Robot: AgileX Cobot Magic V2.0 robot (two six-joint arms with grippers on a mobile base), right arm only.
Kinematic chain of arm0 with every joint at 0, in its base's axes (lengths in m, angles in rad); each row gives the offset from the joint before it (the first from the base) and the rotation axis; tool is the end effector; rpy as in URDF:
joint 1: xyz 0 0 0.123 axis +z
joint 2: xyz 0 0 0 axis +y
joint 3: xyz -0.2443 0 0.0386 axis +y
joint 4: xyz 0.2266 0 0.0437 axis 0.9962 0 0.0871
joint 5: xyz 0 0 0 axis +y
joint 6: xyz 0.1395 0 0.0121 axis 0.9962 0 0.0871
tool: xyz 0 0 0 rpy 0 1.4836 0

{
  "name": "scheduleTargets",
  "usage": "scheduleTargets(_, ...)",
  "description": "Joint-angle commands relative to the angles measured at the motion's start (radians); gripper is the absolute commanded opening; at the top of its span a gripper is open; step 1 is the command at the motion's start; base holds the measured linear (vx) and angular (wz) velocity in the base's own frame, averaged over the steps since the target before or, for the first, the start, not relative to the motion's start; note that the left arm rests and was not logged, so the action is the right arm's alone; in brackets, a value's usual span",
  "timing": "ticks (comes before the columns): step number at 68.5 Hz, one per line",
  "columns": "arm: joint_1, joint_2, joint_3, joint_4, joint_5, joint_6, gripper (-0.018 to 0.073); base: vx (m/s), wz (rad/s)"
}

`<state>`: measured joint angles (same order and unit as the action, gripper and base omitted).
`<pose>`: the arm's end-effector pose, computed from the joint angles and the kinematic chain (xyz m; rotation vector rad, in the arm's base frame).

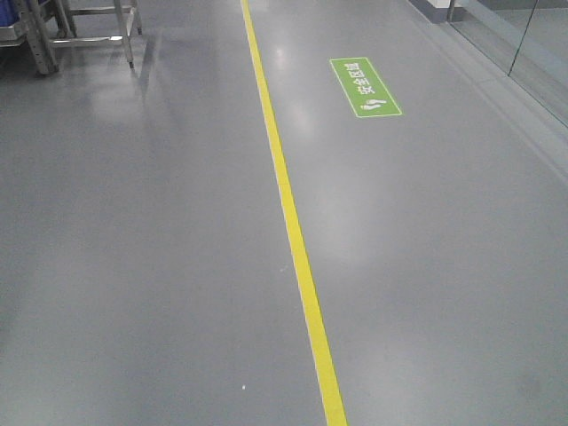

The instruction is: Pour parts from conveyor to right shelf

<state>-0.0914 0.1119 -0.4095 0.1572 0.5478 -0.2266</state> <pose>0.1038 0.0020 0.2749 -0.0608 1.7271 -0.0649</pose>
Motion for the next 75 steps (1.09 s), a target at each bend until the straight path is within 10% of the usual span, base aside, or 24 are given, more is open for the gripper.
scheduleTargets(1, -0.006, 0.014, -0.028, 0.003, -0.082, -0.006, -0.0008, 0.35, -0.10)
scheduleTargets(75, -0.006, 0.014, -0.028, 0.003, -0.082, -0.006, -0.0008, 0.50, 0.04)
